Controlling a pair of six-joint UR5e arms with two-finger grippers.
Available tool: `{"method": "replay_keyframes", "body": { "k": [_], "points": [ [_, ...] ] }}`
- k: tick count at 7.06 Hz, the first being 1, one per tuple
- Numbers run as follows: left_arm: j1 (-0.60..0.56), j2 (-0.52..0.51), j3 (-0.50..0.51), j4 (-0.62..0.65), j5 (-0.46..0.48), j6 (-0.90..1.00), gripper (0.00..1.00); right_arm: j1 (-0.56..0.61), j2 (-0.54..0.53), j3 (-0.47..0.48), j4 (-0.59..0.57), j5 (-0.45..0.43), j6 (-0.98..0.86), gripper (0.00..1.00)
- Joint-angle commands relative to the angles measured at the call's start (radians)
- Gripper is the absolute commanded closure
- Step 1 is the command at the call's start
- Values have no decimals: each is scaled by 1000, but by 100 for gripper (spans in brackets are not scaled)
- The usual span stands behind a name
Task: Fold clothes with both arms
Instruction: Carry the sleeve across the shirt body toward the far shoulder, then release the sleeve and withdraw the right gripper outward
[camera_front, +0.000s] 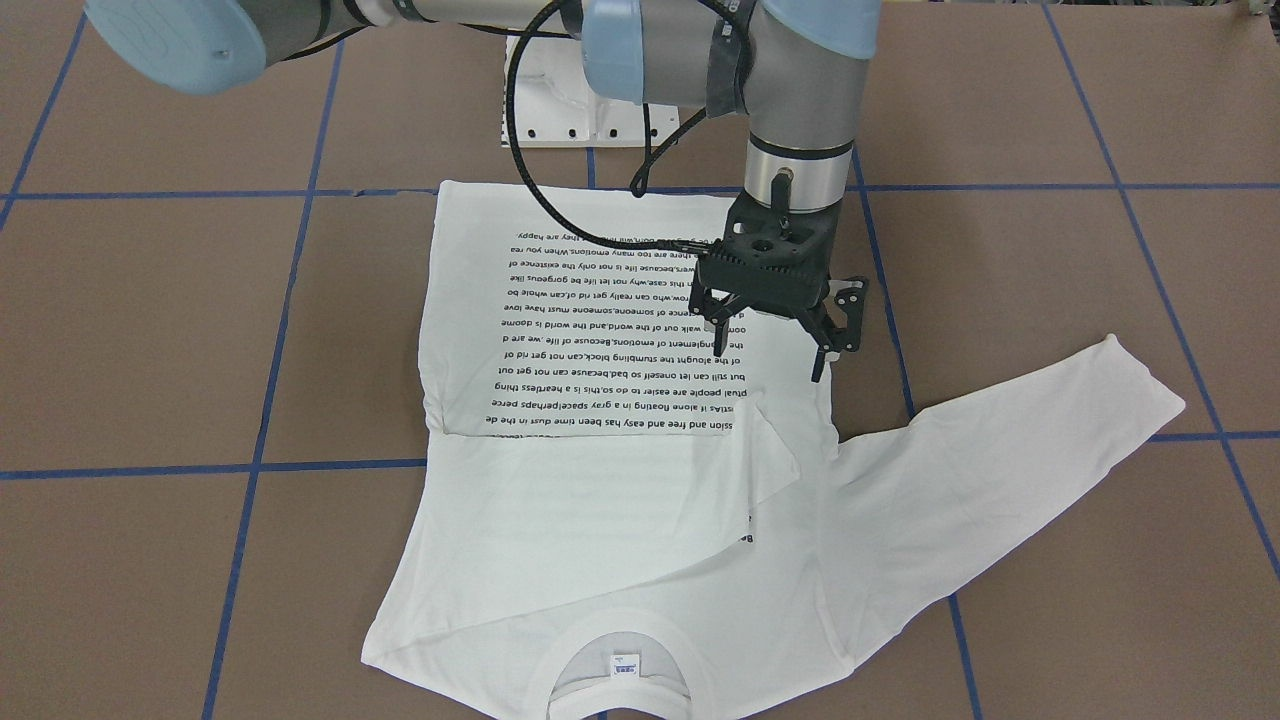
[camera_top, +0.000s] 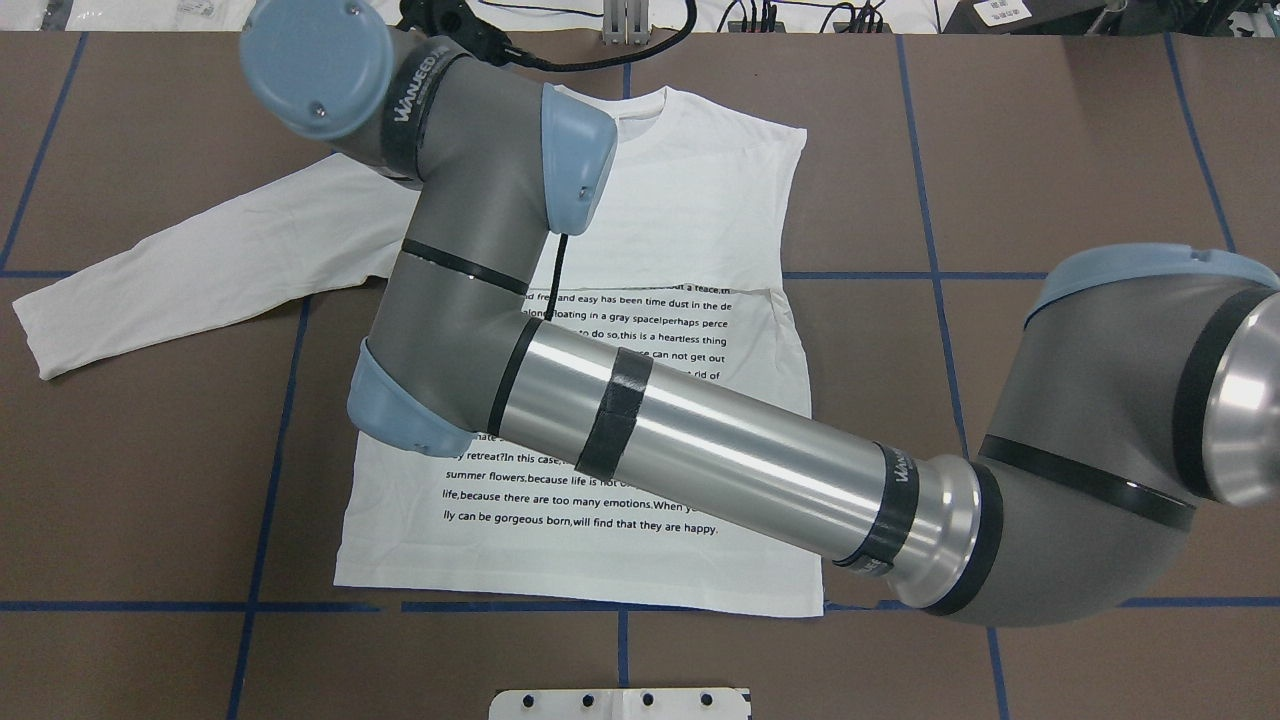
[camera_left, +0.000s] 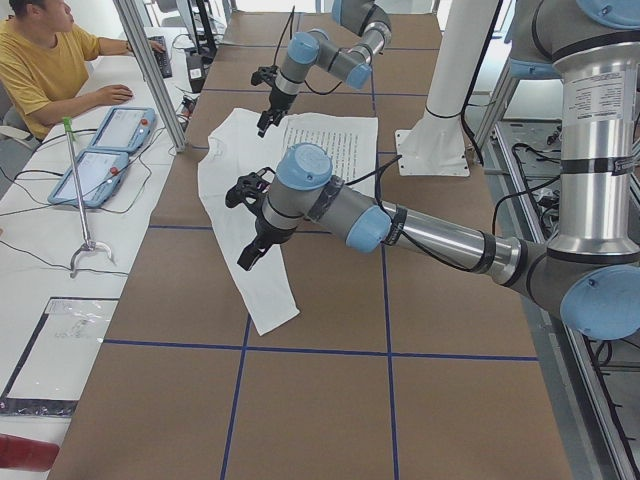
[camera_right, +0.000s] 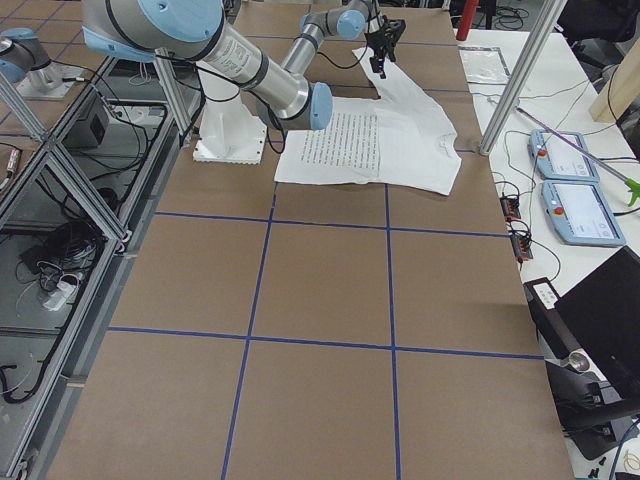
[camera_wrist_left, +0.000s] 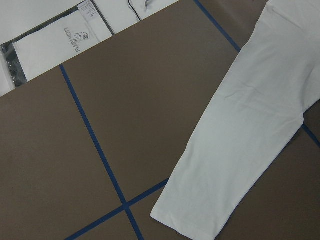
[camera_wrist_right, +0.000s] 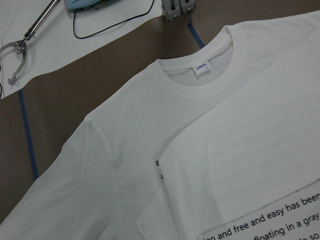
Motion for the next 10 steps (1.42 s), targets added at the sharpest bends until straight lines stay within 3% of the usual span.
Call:
{"method": "replay_keyframes", "body": {
  "k": [1, 4, 5, 7, 8, 10],
  "points": [
    [14, 7, 36, -141, 1, -3, 0, 102, -162, 251, -148, 129, -182, 0],
    [162, 7, 269, -432, 4, -5, 0, 312, -654, 765, -197, 348, -633, 0],
    [198, 9, 318, -456, 6, -8, 0, 378, -795, 865, -194, 419, -776, 0],
    [271, 10, 438, -628, 20, -104, 0, 485, -1039, 930, -97, 496, -1012, 0],
    [325, 10, 502, -752, 89, -199, 0, 554, -1174, 920, 58, 577, -1082, 0],
    [429, 9, 557, -815, 205, -275, 0, 622, -1367, 914, 241, 631, -1142, 0]
  ]
}}
